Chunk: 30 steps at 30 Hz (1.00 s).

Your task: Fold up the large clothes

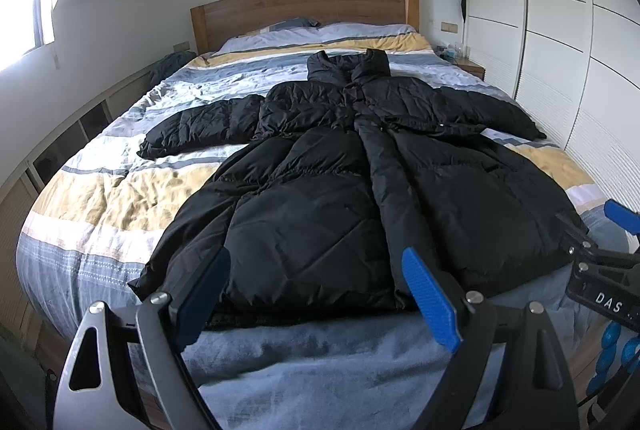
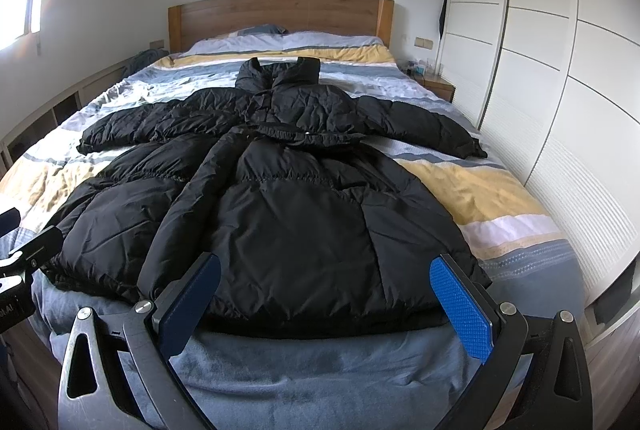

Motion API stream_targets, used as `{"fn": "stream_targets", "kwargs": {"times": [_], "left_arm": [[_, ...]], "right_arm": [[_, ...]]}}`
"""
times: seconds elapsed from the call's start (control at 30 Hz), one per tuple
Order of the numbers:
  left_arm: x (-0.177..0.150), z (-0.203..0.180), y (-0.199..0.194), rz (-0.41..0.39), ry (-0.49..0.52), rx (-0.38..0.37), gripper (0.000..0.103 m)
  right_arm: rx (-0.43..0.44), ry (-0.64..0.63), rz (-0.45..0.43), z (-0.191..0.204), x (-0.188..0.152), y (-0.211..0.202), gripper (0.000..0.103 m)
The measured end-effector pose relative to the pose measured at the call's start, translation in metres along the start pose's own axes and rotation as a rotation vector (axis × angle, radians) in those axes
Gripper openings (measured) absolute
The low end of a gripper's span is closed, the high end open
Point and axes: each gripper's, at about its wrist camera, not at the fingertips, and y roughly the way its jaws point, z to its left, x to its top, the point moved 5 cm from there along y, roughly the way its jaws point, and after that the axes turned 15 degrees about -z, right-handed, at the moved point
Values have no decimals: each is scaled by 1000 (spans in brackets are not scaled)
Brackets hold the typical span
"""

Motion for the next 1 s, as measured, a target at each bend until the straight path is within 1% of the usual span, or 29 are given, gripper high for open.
{"fn": "stream_targets", "kwargs": {"times": [0.07,0.37,0.67,0.9,1.0], "left_arm": [[2,2,1,-4,-7,12,88],[7,10,4,6,-56,8,88],[6,11,5,26,-67,4,88],[7,5,3,43,-17,-6,88],[12,2,-2,30,-1,-16,88]], "right_arm": [[-1,-2,0,1,0,1,103],[-10,-18,-9,2,1,1,103],[-14,-1,-15,0,3,1,103],[-4,-2,-22,1,4,-1,103],[-4,-11,-32,2,5,-4,103]]}}
